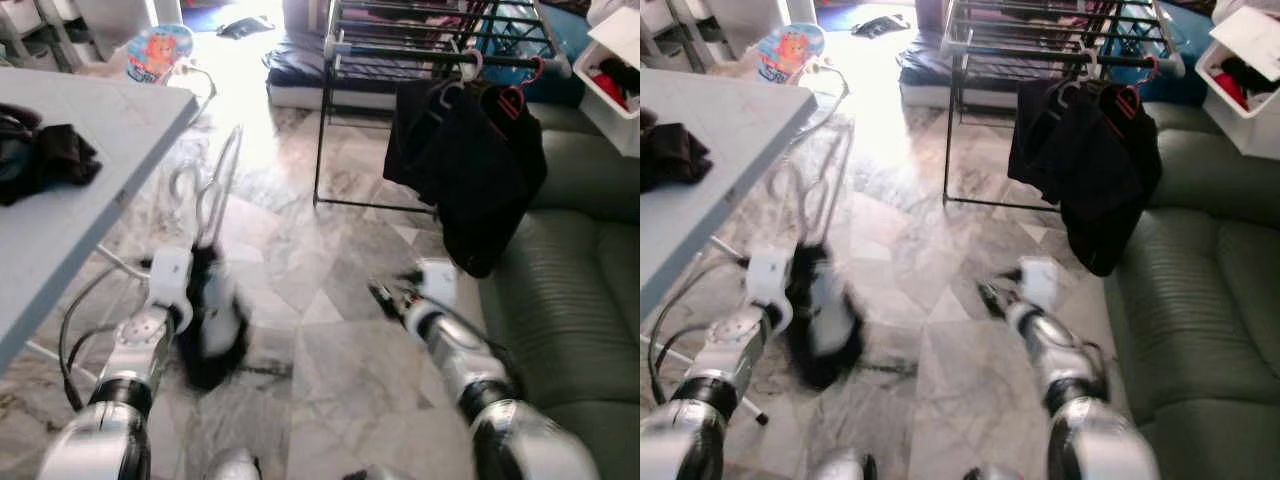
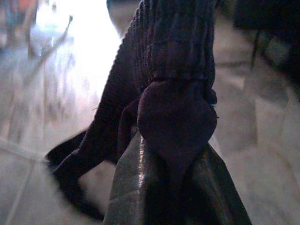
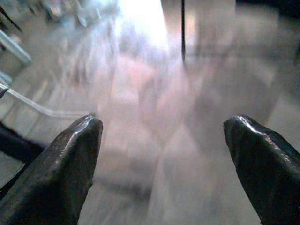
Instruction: Hang hanger
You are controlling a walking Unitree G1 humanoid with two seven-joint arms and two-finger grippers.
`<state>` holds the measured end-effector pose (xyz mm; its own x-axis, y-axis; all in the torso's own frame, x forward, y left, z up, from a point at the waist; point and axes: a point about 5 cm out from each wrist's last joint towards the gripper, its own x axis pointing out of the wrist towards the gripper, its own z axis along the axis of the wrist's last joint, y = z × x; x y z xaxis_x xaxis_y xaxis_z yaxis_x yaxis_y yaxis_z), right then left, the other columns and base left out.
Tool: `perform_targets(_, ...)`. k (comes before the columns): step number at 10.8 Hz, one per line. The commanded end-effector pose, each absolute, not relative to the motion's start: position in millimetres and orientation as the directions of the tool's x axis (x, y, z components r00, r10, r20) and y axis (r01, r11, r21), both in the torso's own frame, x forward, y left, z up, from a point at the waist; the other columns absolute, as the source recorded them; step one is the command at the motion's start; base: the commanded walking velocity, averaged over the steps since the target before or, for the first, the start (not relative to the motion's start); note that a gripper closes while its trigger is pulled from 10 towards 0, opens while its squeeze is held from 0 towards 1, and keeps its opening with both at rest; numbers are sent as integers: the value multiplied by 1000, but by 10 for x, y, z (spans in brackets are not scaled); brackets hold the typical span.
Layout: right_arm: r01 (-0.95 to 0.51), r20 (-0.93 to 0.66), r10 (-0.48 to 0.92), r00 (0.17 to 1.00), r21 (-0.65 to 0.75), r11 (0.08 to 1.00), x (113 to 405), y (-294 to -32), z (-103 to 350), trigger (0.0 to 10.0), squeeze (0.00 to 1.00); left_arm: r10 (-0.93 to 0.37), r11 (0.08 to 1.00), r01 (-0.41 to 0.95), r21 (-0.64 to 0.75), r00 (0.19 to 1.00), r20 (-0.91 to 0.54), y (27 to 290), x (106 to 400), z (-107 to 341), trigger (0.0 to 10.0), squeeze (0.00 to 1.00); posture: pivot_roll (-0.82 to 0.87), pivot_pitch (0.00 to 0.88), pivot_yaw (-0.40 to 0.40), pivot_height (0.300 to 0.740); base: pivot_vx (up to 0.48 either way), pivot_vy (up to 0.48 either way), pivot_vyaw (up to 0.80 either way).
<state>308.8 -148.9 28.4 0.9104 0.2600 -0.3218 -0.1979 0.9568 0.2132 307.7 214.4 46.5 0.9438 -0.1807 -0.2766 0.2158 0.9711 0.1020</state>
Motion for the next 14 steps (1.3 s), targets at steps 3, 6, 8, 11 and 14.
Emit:
perform_targets(3, -112, -118, 112, 987, 11, 994, 2946, -1685, 545, 10000, 0, -325, 924, 319, 211, 946, -3, 1943, 2911, 926, 10000, 0, 35, 0, -83, 740, 0, 0, 0)
perform_targets(6, 23, -89, -28, 996, -57, 998, 2593, -1933, 600, 10000, 0, -235, 955, 246, 167, 968, -88, 1990, 2604, 809, 10000, 0, -6, 0, -50, 740, 0, 0, 0)
perform_targets(8, 37, -81, -41, 996, -60, 998, 2633, -1946, 675, 10000, 0, -264, 939, 278, 202, 960, -92, 1935, 2618, 881, 10000, 0, 2, 7, -55, 740, 0, 0, 0)
perform_targets(11, 36, -107, -39, 994, -34, 999, 2667, -1885, 684, 10000, 0, -322, 882, 342, 323, 940, -114, 1949, 2725, 999, 10000, 0, -2, 8, -47, 740, 0, 0, -427)
perform_targets(14, -8, -106, 1, 994, -64, 998, 2685, -1836, 721, 10000, 0, -332, 894, 354, 274, 935, -124, 1897, 2932, 1138, 10000, 0, -10, 20, -66, 740, 0, 0, -800)
